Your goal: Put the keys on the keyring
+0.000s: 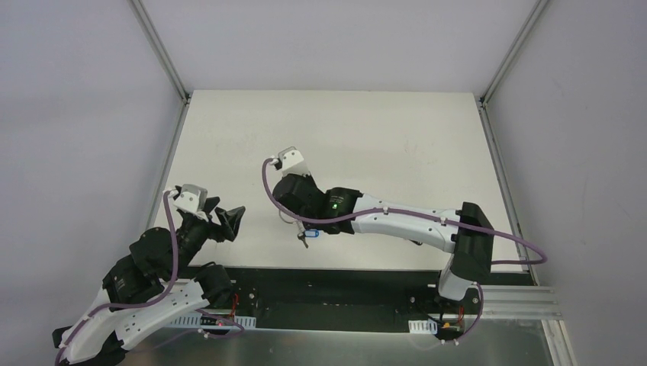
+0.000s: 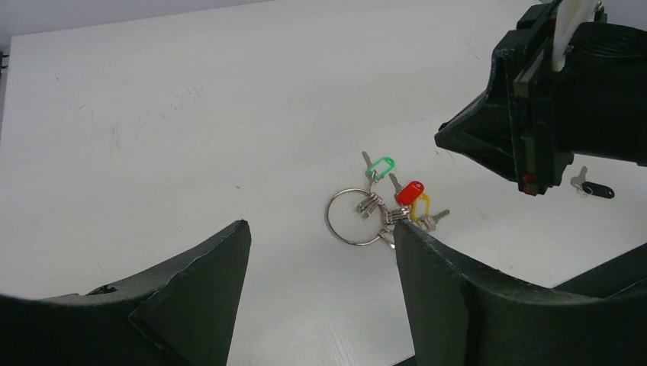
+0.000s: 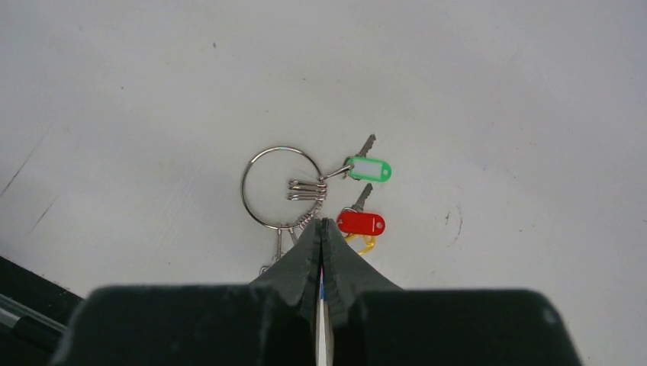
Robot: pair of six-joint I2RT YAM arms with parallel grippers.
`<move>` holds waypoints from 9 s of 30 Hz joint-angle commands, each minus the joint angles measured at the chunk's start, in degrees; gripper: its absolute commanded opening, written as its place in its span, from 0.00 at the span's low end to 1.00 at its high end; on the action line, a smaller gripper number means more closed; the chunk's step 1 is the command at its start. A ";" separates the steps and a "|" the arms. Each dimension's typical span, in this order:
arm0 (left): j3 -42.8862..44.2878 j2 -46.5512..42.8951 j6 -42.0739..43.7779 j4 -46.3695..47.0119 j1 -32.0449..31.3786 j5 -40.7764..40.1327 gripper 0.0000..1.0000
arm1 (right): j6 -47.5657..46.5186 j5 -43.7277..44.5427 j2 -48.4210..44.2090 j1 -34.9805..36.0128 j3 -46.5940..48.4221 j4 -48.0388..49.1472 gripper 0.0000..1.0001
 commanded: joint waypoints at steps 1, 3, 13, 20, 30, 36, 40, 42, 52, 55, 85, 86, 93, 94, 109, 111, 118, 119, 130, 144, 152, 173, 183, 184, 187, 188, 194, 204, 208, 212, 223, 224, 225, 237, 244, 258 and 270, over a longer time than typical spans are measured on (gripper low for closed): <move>-0.08 1.04 1.02 2.18 0.51 -1.39 0.68 | 5.73 -1.24 -2.16 -2.89 -1.75 0.51 0.00; -0.12 0.79 1.00 2.07 0.51 -1.96 0.68 | 7.75 -4.69 -0.51 -3.55 -1.61 0.37 0.12; -0.57 -1.05 0.43 2.09 0.50 -3.30 0.68 | 12.15 -17.12 11.99 -3.74 4.38 1.14 0.46; -0.60 -0.98 0.44 2.09 0.47 -3.12 0.68 | 14.42 -18.54 18.78 -3.94 8.73 1.05 0.50; -0.65 -0.90 0.40 2.11 0.53 -2.86 0.68 | 16.01 -17.72 26.07 -4.97 11.90 1.48 0.51; -0.70 -0.92 0.52 2.13 0.51 -2.90 0.68 | 16.31 -18.63 28.26 -6.47 11.75 2.84 0.51; -0.67 -0.82 0.61 2.17 0.52 -2.94 0.68 | 16.47 -19.82 28.96 -7.12 10.76 3.28 0.48; -0.70 -0.73 0.70 2.18 0.51 -3.01 0.68 | 16.31 -20.26 29.18 -7.26 10.15 3.80 0.46; -0.61 -0.58 0.69 2.09 0.52 -3.03 0.68 | 15.35 -20.61 32.41 -5.82 11.06 3.65 0.36; -0.63 -0.61 0.67 2.09 0.53 -2.96 0.68 | 14.73 -19.27 33.62 -4.82 11.75 2.60 0.34; -0.79 -2.09 0.34 2.09 0.47 -3.56 0.68 | 15.28 -18.12 2.56 -3.27 -5.15 17.47 0.00; -0.76 -1.99 0.35 2.09 0.48 -3.48 0.68 | 15.52 -18.27 0.74 -3.23 -6.18 18.00 0.00; -0.74 -1.72 0.30 2.09 0.53 -3.12 0.67 | 21.43 -20.79 -11.32 -5.11 -18.82 26.46 0.00; -0.73 -1.76 0.27 2.09 0.46 -3.07 0.67 | 23.09 -20.26 -13.05 -5.79 -21.59 27.35 0.00; -0.69 -0.62 0.35 2.09 0.47 -3.18 0.68 | 29.89 -23.20 -9.93 -7.05 -30.79 27.71 0.34; -0.84 -0.97 0.07 2.09 0.49 -3.29 0.68 | 30.56 -25.10 -6.07 -5.79 -27.23 27.52 0.39; -0.85 -0.23 0.08 2.09 0.53 -3.18 0.68 | 38.83 -30.02 2.32 -4.48 -21.73 31.24 0.47; -0.85 -0.31 0.02 2.09 0.50 -3.17 0.68 | 40.04 -30.77 3.19 -4.48 -21.45 31.85 0.47; -0.89 -0.89 0.25 2.09 0.52 -2.94 0.68 | 45.75 -31.31 10.22 -4.54 -18.94 35.28 0.40; -0.98 -0.47 0.66 2.09 0.47 -2.72 0.68 | 46.68 -31.13 15.88 -5.86 -17.89 39.98 0.34; -0.94 0.23 0.85 2.09 0.48 -2.66 0.68 | 47.20 -32.12 18.04 -6.89 -16.86 41.02 0.33; -0.81 -0.04 1.06 2.17 0.53 -3.16 0.68 | 38.94 -27.70 5.44 -7.29 -21.06 37.58 0.00; -0.84 -1.89 0.79 2.10 0.53 -4.22 0.68 | 31.63 -28.70 -3.62 -7.19 -16.47 30.42 0.00; -0.79 -2.27 0.69 2.09 0.53 -4.56 0.68 | 30.99 -28.82 -3.83 -7.08 -15.71 29.76 0.00; -0.89 -3.64 0.53 2.09 0.53 -6.41 0.68 | 29.92 -29.87 -3.68 -6.86 -13.68 28.30 0.00; -0.97 -4.14 0.45 2.09 0.53 -6.98 0.67 | 29.74 -30.34 -3.18 -6.75 -12.67 27.67 0.00; -1.21 -5.57 0.10 2.09 0.49 -8.28 0.67 | 27.75 -34.12 1.97 -5.21 -5.16 24.38 0.00; -1.15 -5.45 0.08 2.12 0.50 -8.45 0.68 | 18.21 -30.10 1.40 -3.64 -1.12 13.58 0.00; -1.18 -5.63 -0.08 2.03 0.53 -8.14 0.68 | 16.88 -13.92 -9.73 -11.24 -10.97 12.97 0.00; -1.25 -6.12 -0.27 2.14 0.53 -8.25 0.67 | 10.54 2.80 -21.16 -16.21 -17.96 14.66 0.00; -1.21 -5.28 -0.35 2.07 0.95 -8.29 0.67 | 14.92 -26.62 -10.77 -11.11 -8.40 16.79 0.00; -1.19 -5.36 -0.35 2.09 0.97 -8.30 0.67 | 14.02 -24.73 -10.96 -10.47 -7.39 15.99 0.00; -1.26 -5.29 -0.36 2.09 0.93 -8.28 0.67 | 13.31 -22.47 -11.42 -10.30 -7.15 15.11 0.00; -0.97 -4.92 -0.18 2.09 0.89 -7.63 0.68 | 11.22 -13.93 -21.30 -11.57 -14.56 12.66 0.00; -1.13 -4.74 -0.27 2.09 0.89 -7.60 0.68 | 11.83 -17.77 -20.45 -11.53 -14.02 12.59 0.00; -1.11 -5.34 -0.17 2.09 0.92 -8.54 0.68 | 16.74 -31.22 -4.11 -9.91 -5.43 18.94 0.00; -1.33 -6.03 -0.05 2.05 0.95 -10.29 0.67 | 21.58 -46.36 7.46 -7.75 6.91 26.73 0.00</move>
